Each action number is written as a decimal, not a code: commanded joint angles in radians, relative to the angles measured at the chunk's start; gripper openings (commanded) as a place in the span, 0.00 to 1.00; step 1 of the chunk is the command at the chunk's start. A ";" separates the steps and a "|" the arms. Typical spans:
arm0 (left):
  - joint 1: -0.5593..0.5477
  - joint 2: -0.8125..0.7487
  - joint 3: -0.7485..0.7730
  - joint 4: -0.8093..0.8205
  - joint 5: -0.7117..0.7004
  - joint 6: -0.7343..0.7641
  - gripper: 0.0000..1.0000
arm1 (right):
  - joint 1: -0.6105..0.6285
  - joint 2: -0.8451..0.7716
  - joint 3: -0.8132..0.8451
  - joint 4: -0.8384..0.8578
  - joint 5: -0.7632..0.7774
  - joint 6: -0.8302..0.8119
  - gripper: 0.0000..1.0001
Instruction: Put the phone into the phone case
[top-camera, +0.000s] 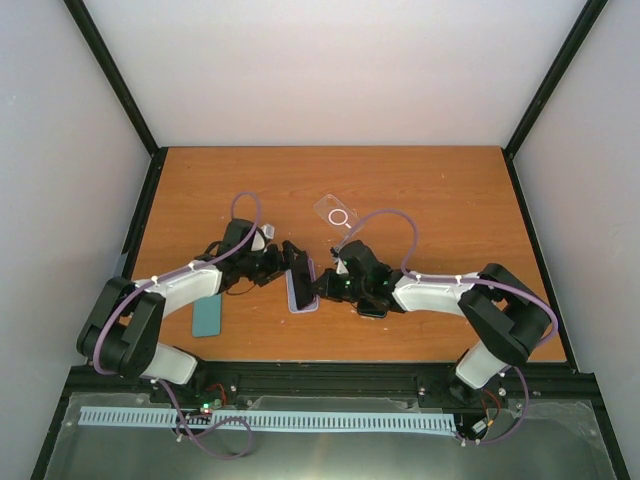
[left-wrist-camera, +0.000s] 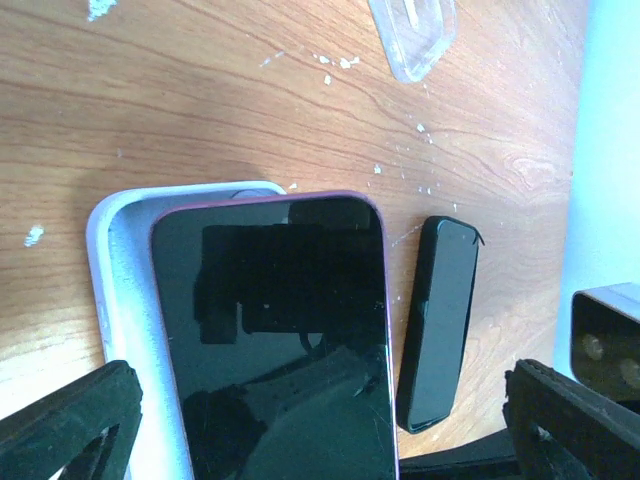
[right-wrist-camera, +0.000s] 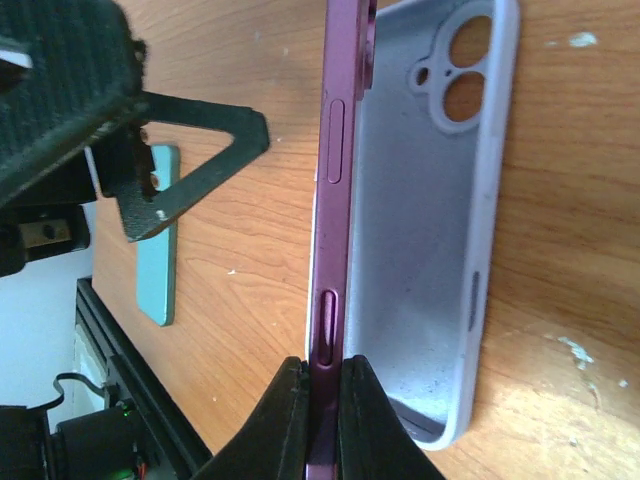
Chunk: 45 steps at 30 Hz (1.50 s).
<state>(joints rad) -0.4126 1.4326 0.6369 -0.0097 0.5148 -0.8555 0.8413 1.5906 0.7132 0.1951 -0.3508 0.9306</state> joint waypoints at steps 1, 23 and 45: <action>0.001 -0.022 0.016 -0.030 -0.042 0.030 1.00 | 0.004 -0.001 0.003 0.010 0.039 0.018 0.03; 0.011 0.130 -0.075 0.119 0.017 0.090 0.76 | -0.022 0.169 0.031 0.087 -0.055 0.075 0.03; 0.025 -0.003 -0.157 0.125 0.041 -0.017 0.61 | -0.051 0.075 0.003 -0.087 0.034 -0.014 0.27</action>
<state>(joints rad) -0.3920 1.4673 0.4492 0.1902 0.5571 -0.8776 0.8036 1.7348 0.7052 0.2726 -0.3985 0.9966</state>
